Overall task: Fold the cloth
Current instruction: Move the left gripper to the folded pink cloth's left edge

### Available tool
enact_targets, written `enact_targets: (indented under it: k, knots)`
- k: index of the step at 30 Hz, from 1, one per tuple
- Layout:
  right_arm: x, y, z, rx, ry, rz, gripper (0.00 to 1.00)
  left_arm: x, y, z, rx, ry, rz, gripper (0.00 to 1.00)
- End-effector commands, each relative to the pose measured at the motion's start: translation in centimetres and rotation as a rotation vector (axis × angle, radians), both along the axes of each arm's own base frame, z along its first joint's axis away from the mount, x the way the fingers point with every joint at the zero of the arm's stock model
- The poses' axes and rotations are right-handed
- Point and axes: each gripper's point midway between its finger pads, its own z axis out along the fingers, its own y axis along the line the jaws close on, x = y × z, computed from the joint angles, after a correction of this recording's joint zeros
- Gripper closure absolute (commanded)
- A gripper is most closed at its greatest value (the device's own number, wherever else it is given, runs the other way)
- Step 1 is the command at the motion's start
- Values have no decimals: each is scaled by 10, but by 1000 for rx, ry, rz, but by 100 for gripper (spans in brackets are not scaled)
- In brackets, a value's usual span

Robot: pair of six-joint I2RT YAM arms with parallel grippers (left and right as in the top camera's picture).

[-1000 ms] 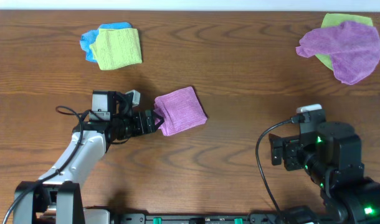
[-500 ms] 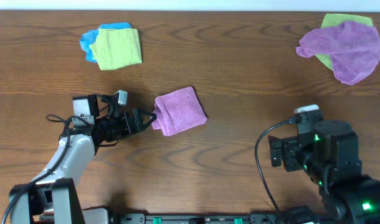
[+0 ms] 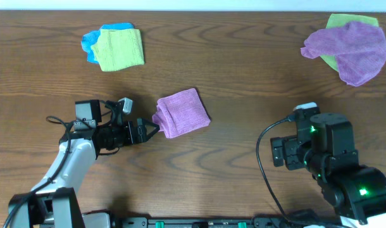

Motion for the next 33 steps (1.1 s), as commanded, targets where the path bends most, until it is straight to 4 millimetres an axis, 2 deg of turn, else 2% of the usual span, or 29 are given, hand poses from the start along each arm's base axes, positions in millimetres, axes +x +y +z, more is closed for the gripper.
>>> enact_targets:
  k: [1, 4, 13, 21, 27, 31, 32, 33]
  knots:
    - [0, -4, 1, -19, -7, -4, 1, 0, 5, -16, 48, 18, 3, 5]
    - [-1, -4, 1, -19, -5, -4, 1, 7, 1, -21, 29, 30, 20, 5]
    - [-3, -5, -1, -22, 5, -4, 1, 21, -34, -31, -21, 39, 0, 5]
    - [-3, -8, -1, -37, 4, -15, 1, 27, -48, -46, -52, 85, 16, 5]
    - [-3, -8, -1, -38, 4, -15, 1, 39, -62, -46, -83, 60, 30, 5]
    - [-3, -8, -1, -38, 5, -15, 1, 39, -72, -47, -83, 54, 22, 2]
    - [-3, -8, -1, -38, 5, -15, 1, 40, -74, -47, -84, 55, 25, 6]
    - [-3, -9, -1, -41, 5, -17, 1, 41, -76, -47, -83, 48, 22, 18]
